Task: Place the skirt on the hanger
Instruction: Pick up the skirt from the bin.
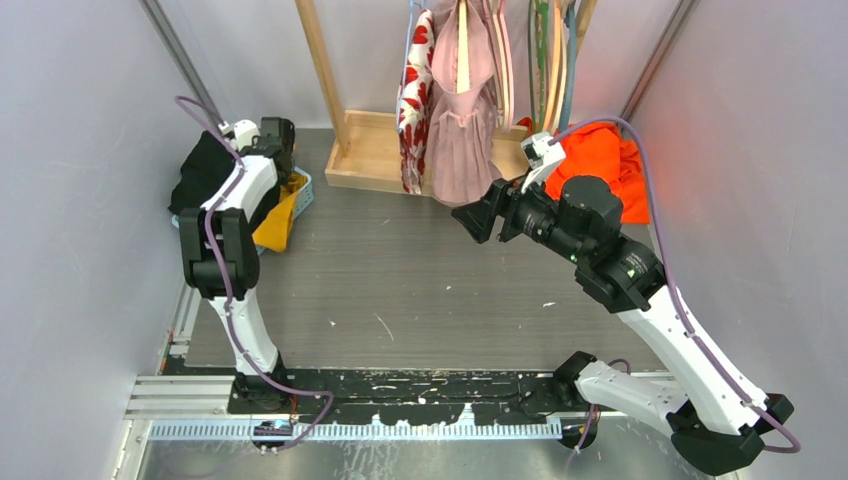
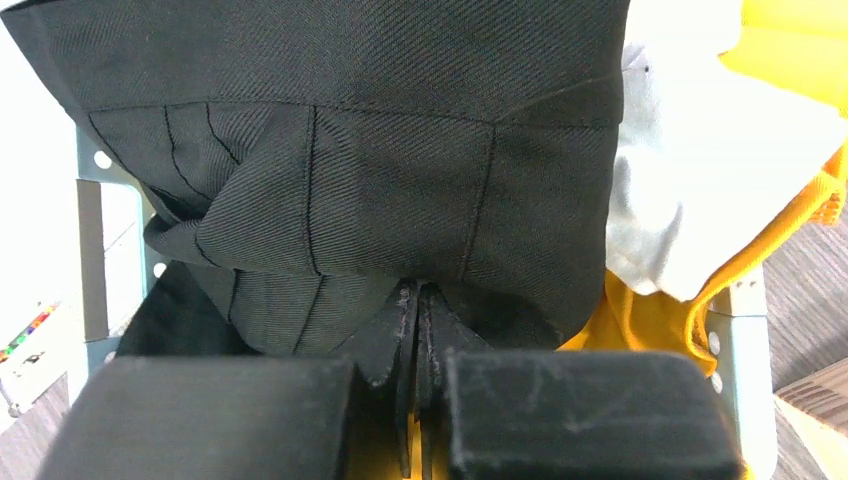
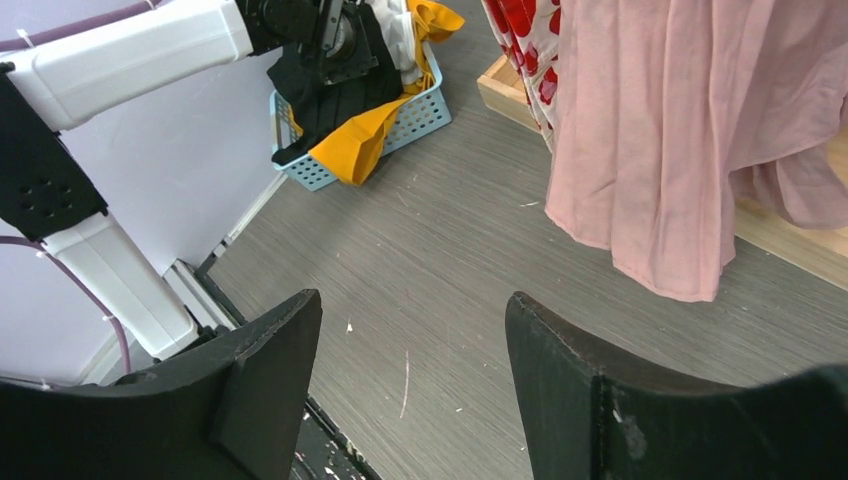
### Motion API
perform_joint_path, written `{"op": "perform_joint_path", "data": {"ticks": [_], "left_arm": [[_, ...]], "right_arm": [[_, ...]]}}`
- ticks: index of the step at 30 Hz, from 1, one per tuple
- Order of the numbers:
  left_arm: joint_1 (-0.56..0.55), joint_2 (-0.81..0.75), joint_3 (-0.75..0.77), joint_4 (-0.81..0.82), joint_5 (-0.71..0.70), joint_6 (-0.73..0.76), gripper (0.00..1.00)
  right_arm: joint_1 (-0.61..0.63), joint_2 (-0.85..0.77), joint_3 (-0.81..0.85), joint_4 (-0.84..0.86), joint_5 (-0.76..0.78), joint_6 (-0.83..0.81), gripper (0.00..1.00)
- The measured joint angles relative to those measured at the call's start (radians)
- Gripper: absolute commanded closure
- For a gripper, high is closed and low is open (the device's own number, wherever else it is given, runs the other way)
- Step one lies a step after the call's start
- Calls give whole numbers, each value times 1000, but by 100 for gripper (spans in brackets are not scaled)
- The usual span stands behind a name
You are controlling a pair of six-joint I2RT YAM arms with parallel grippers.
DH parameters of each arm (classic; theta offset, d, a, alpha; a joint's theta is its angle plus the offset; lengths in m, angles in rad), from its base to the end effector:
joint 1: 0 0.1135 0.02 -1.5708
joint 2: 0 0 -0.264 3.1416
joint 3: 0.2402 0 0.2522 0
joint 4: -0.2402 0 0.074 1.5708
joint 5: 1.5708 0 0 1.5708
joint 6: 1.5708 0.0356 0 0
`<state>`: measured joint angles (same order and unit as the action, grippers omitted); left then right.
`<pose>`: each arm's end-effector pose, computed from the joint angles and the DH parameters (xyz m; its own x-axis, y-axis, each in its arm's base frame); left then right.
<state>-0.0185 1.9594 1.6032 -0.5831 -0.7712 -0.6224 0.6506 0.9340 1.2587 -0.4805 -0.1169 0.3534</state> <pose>0.4297 0.0169 0.2483 -0.4236 -0.4103 -0.8076 -0.7939 0.5974 0.1129 0.1440 0.1148 0.4438 -0.3558 0.1612 -0.9206 -0.6076 0.7085 0.3589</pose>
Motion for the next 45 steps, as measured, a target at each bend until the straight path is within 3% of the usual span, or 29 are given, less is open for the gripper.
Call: {"op": "perform_joint_path", "data": {"ticks": [3,4,7,9,10,19,23,25,30,32,38,45], "left_arm": [[0,-2,0,-6,-2,8,100],[-1,-3,0,-7,-3,11,95],[-1,-24,-26,10,-8,38,57],[-1,-59,-69,33,-11,70,17],[-1,-74,-91,55,-6,95,12],[18,-185,-300,364,26,166,6],[46,-176,-322,440,28,172,8],[69,-158,-304,457,28,166,14],[114,-130,-289,490,47,154,66],[119,-143,-314,524,54,155,97],[116,-217,-371,520,58,153,100],[112,-467,-498,432,93,91,100]], "right_arm": [[0,-8,-20,0,2,-4,28],[0,-10,-26,0,2,-4,28],[0,-9,-40,0,-1,-4,27],[0,-9,-45,0,-8,-3,27],[0,-9,-47,1,-11,-2,27],[0,19,-60,24,-61,22,27],[0,33,-64,26,-72,24,27],[0,37,-66,31,-77,24,27],[0,37,-75,50,-84,24,27],[0,37,-84,56,-87,24,27],[0,42,-97,62,-98,31,27],[0,41,-98,69,-126,64,27]]}}
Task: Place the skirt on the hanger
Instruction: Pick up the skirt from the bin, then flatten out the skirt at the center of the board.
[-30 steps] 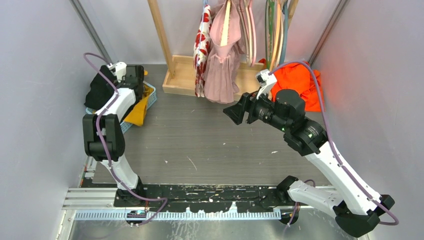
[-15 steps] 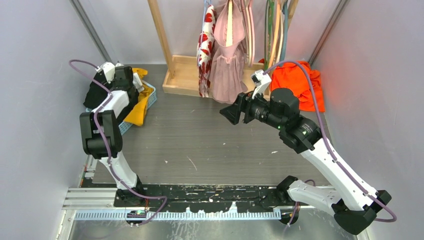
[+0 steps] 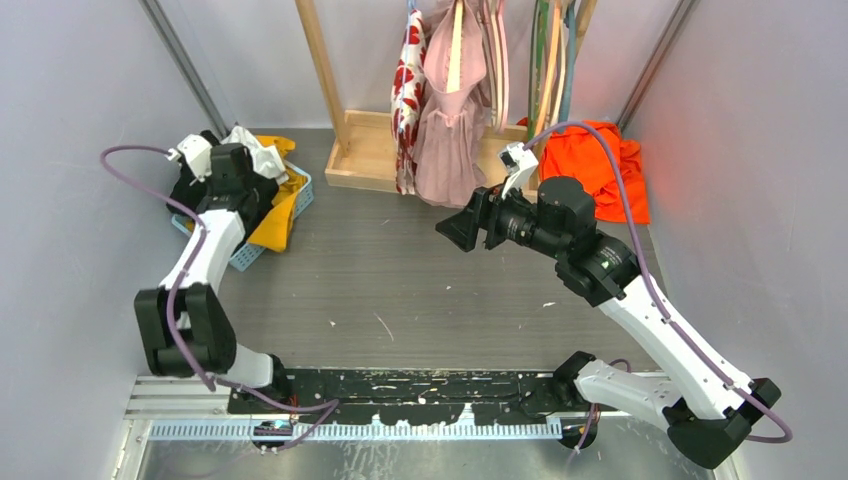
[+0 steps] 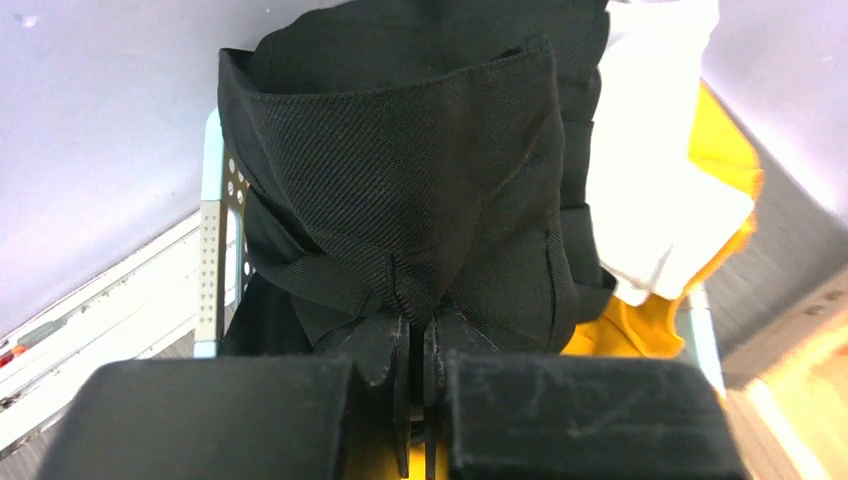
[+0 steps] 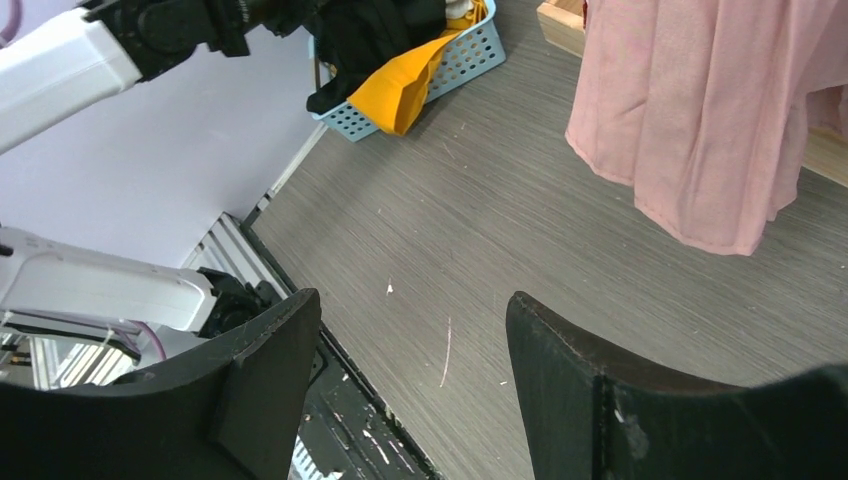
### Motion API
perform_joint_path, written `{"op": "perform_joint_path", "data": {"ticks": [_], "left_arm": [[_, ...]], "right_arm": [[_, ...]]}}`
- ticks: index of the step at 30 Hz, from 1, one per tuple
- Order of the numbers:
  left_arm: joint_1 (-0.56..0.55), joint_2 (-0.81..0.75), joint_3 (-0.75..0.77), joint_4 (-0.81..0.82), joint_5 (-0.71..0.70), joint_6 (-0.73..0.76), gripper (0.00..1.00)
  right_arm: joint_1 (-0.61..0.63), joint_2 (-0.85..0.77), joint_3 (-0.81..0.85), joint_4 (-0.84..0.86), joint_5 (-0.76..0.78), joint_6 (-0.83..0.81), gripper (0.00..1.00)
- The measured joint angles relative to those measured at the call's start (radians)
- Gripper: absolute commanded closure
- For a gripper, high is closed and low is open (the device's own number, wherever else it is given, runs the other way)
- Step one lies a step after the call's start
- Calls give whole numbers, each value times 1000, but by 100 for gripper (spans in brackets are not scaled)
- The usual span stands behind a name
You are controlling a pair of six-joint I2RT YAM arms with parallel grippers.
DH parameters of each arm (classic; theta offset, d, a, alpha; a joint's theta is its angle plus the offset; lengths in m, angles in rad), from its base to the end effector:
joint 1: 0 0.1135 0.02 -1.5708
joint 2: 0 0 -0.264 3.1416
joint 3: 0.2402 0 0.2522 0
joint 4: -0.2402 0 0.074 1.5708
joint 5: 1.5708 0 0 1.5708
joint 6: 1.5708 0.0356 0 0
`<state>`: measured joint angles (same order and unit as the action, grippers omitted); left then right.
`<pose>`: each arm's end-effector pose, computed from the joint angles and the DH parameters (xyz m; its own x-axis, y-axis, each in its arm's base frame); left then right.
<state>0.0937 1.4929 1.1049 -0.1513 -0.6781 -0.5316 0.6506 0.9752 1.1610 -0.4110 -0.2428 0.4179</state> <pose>0.3326 0.0537 0.2873 -0.1321 -0.4089 -0.9030 -0.7839 0.6006 -0.1573 0.1598 0.1324 0.4120 -0.4767 0.1323 -0.8691 -0.6356 0.6311 0.4447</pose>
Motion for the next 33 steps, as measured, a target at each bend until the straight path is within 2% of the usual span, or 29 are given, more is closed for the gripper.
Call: {"op": "perform_joint_path", "data": {"ticks": [9,14,17,22,28,33], "left_arm": [[-14,-277,15,-221,164,-53,100],[-15,-345,154,-397,303,-60,100],[-15,-348,296,-492,442,-60,100],[-16,-373,416,-581,690,-84,100],[-27,-460,397,-613,996,-177,100],[-34,-564,348,-608,1189,-275,99]], "right_arm": [[0,-12,0,3,-14,35,27],[0,-32,0,4,-16,44,27],[0,-39,0,3,-16,45,27],[0,-46,3,-14,-14,39,27],[0,-78,8,-51,-5,30,27],[0,-90,8,-77,-3,29,27]]}}
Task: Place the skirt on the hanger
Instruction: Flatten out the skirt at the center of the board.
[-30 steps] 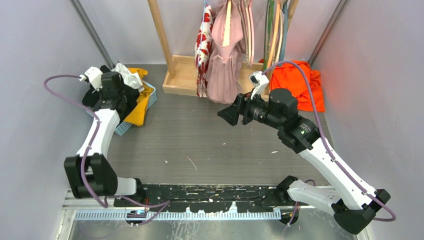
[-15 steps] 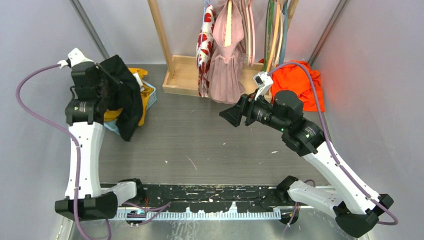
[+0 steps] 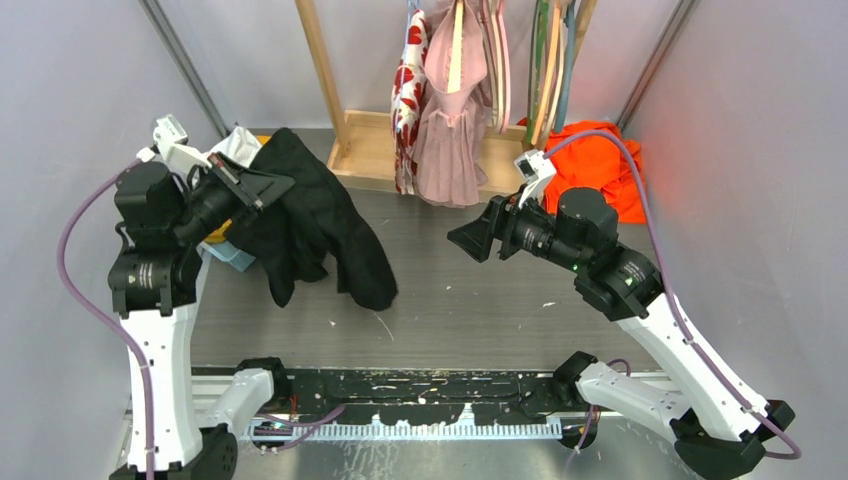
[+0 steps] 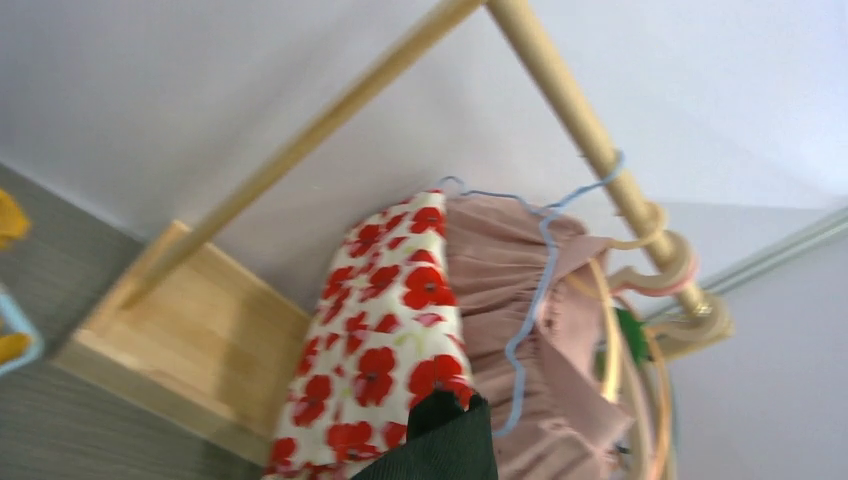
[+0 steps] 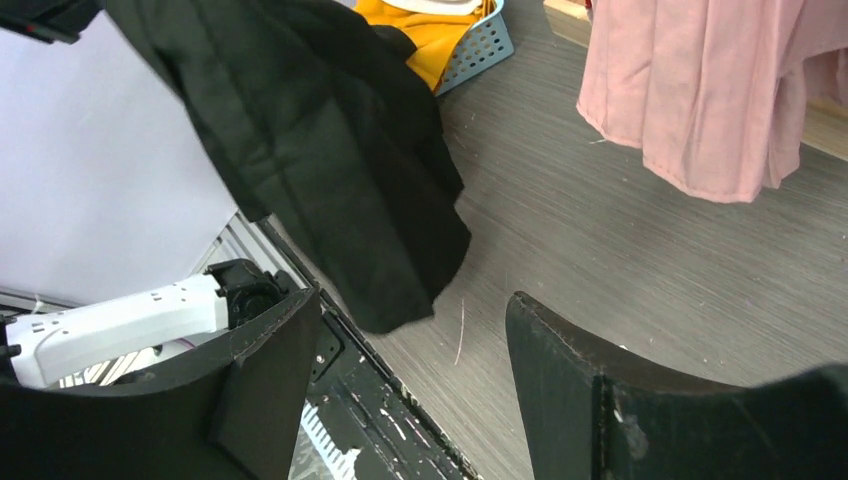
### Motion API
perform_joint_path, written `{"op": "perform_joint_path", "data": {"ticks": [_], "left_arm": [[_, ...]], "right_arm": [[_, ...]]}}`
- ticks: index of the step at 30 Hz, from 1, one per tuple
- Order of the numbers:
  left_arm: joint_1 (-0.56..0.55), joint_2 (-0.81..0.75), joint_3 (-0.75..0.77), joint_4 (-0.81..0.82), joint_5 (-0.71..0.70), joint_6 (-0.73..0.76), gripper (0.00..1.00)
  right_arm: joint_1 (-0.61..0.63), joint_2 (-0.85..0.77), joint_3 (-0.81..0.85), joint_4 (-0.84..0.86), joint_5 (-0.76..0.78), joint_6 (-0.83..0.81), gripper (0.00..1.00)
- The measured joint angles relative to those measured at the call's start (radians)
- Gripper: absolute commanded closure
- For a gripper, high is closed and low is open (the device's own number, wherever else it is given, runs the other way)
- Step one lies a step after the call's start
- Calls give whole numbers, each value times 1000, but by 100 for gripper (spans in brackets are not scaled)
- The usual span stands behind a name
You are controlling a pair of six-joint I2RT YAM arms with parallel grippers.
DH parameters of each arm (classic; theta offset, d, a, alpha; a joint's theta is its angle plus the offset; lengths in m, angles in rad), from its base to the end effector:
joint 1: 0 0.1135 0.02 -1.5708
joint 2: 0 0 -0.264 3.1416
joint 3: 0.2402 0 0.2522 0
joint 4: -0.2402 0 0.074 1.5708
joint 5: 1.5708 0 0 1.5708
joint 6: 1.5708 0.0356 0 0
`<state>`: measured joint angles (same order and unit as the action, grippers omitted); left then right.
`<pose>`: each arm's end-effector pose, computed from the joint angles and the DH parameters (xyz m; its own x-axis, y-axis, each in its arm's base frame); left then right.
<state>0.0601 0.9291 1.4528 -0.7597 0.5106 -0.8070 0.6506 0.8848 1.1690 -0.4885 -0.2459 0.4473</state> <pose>0.1470 -0.0086 0.4749 -0.4661 -0.6593 -0.5900 0.1233 0.6120 -0.7812 0.1359 0.1143 0.4220 -0.4817 0.1606 -0.8615 -0.6308 0.6188 0.4681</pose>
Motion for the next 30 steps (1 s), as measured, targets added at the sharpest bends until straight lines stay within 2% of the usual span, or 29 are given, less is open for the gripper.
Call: {"op": "perform_joint_path", "data": {"ticks": [9,18,23,26,30], "left_arm": [[-14,-126,-71,56,222,-165,98],[-31,-203,-121,145,298,-285,97],[-50,-187,-226,232,320,-312,96],[-143,-161,-335,252,283,-293,96],[-430,-37,-436,253,150,-233,96]], "right_arm": [[0,-8,-5,-48,6,0,28],[0,-16,-7,-87,20,-12,28],[0,-14,-7,-104,45,-24,28],[0,-8,-7,-127,81,-27,27],[0,20,-7,-167,153,-30,26]]}}
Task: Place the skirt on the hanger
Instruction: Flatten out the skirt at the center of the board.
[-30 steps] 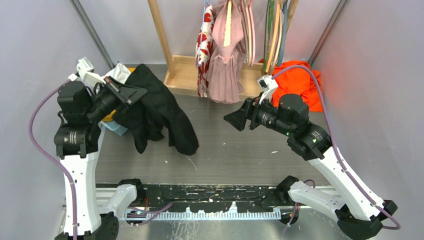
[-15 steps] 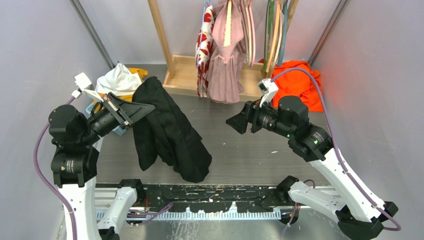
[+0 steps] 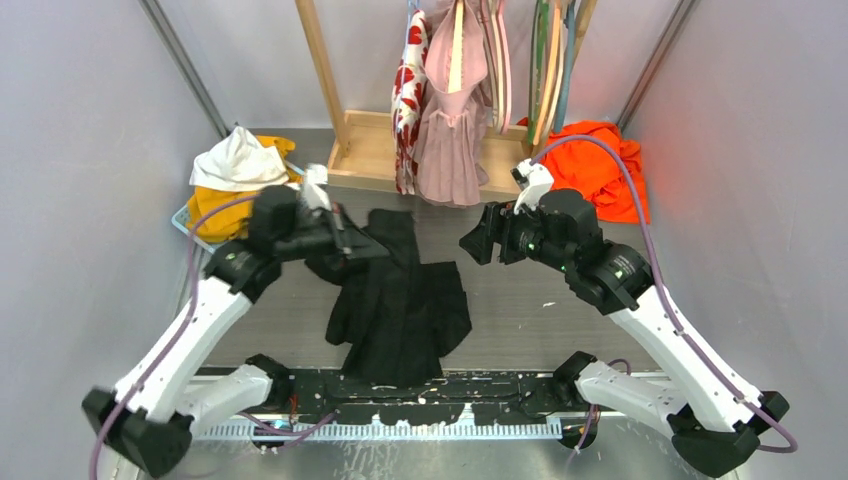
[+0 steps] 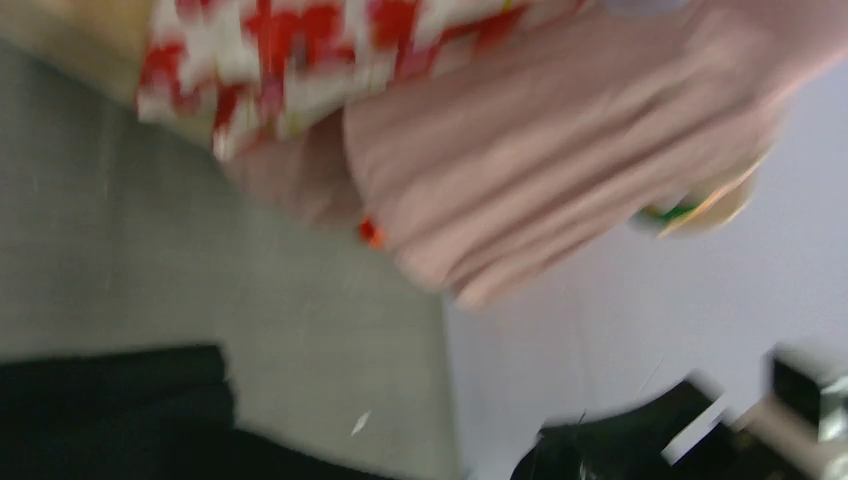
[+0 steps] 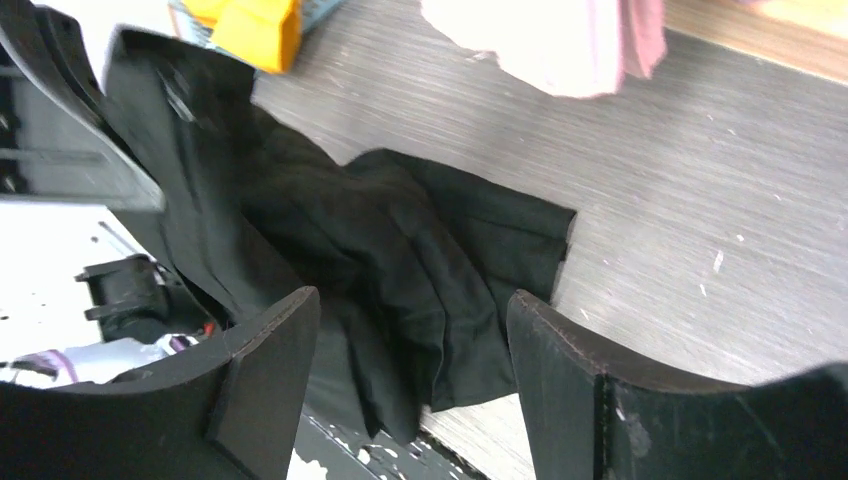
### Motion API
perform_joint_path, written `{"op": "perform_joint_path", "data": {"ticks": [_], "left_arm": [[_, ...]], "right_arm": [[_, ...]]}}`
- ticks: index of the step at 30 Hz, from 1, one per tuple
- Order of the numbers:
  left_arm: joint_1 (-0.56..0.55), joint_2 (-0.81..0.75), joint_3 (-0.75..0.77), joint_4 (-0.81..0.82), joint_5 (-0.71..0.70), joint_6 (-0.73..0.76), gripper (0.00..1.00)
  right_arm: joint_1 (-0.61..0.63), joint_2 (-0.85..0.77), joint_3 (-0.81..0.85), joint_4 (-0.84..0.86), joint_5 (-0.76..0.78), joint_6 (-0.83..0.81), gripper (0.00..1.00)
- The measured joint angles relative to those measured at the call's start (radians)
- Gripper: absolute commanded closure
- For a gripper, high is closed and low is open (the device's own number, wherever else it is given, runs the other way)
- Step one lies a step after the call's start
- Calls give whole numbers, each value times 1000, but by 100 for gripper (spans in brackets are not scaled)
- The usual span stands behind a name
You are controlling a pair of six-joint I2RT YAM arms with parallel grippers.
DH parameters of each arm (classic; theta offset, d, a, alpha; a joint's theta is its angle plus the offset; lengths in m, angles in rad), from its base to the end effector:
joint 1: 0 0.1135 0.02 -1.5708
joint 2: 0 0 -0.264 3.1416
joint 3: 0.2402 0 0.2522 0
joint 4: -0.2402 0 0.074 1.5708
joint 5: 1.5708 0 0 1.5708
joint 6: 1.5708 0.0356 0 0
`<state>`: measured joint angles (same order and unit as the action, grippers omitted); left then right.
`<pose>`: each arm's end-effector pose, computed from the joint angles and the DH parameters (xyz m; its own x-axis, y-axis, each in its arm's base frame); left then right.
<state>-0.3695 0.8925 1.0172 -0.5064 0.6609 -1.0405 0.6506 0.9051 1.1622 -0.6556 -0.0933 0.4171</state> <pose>0.1643 -0.0871 0.3710 -0.8799 -0.3895 -0.2721 0.1132 0.3843 -0.9162 0.1408 0.1113 0.3990 -0.5543 0.0850 -0.8280 -0.4887 0.7720 0.4064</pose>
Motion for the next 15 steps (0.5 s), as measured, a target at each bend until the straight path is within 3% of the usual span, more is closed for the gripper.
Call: {"op": "perform_joint_path", "data": {"ticks": [7,11,15], "left_arm": [[-420,212,-4,-6,-271,131,95],[-590,212,-8,-9,-338,211,89],[-710,129,-119,0,-376,225,87]], "right_arm": [[-5,35,-17,-57,106,0,21],[-48,37,-73,-56,109,1,22],[-85,58,-121,-53,52,0,23]]}}
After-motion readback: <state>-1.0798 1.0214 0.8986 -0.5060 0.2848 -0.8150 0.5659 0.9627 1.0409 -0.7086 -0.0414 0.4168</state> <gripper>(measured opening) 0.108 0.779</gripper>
